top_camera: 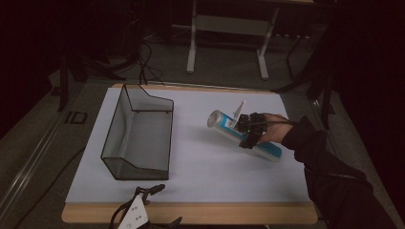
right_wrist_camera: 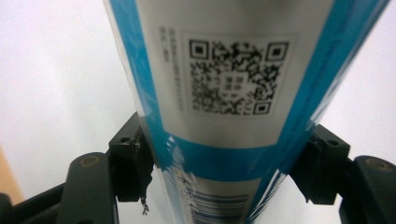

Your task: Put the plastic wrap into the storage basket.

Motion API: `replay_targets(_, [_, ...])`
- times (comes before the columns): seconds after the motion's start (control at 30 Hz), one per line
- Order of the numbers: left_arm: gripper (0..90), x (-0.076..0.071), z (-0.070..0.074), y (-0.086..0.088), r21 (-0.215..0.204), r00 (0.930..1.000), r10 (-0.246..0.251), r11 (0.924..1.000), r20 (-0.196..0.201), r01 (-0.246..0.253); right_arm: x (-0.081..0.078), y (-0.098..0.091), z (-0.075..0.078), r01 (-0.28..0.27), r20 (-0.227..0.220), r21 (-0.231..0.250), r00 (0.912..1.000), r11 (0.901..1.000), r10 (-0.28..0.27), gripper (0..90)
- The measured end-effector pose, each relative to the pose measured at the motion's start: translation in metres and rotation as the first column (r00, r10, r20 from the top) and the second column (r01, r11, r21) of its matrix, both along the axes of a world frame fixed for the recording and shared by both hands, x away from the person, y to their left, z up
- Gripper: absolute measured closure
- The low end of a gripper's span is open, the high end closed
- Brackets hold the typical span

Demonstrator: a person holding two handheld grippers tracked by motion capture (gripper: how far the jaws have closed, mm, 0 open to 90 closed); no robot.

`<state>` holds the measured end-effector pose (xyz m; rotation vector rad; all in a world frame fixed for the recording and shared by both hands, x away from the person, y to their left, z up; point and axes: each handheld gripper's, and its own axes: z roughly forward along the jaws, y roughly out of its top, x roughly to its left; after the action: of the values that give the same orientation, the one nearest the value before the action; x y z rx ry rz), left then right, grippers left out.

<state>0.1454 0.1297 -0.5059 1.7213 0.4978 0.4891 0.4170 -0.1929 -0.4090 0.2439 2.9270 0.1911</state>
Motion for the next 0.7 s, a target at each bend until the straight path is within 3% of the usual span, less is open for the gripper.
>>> replay_targets(0.1, [2.4,0.001,0.0,0.0,0.001,1.0,-0.001,1.0,-0.001,0.001,0.007,-0.006,-0.004,0.035,0.011,0.075,0.9993,0.9966,-0.036,31.8])
replay_targets(0.17, [2.4,0.001,0.0,-0.001,0.001,1.0,-0.002,1.0,-0.002,0.002,0.007,-0.006,-0.004,0.035,0.011,0.075,0.9993,0.9966,-0.036,31.8])
replay_targets(0.2, [2.4,0.001,0.0,-0.001,0.003,1.0,-0.005,1.0,-0.001,0.005,0.016,-0.01,-0.01,0.08,0.022,0.148,0.9962,0.9858,-0.084,31.9])
replay_targets(0.27, [2.5,0.001,-0.001,-0.002,0.002,1.0,-0.007,1.0,-0.003,0.007,0.017,-0.011,-0.012,0.091,0.025,0.166,0.995,0.9819,-0.097,31.9])
replay_targets(0.37, [2.4,0.001,-0.001,-0.001,0.002,1.0,-0.007,1.0,-0.004,0.007,0.027,-0.014,-0.021,0.141,0.033,0.228,0.9878,0.9634,-0.152,31.9])
replay_targets(0.47, [2.4,0.001,-0.001,-0.001,0.002,1.0,-0.008,1.0,-0.003,0.008,0.036,-0.016,-0.028,0.193,0.034,0.262,0.9774,0.9457,-0.209,31.9])
replay_targets(0.7, [2.4,0.0,-0.001,-0.001,0.002,0.9999,-0.012,0.9999,-0.004,0.012,0.058,-0.015,-0.047,0.287,0.04,0.287,0.9498,0.914,-0.31,31.8])
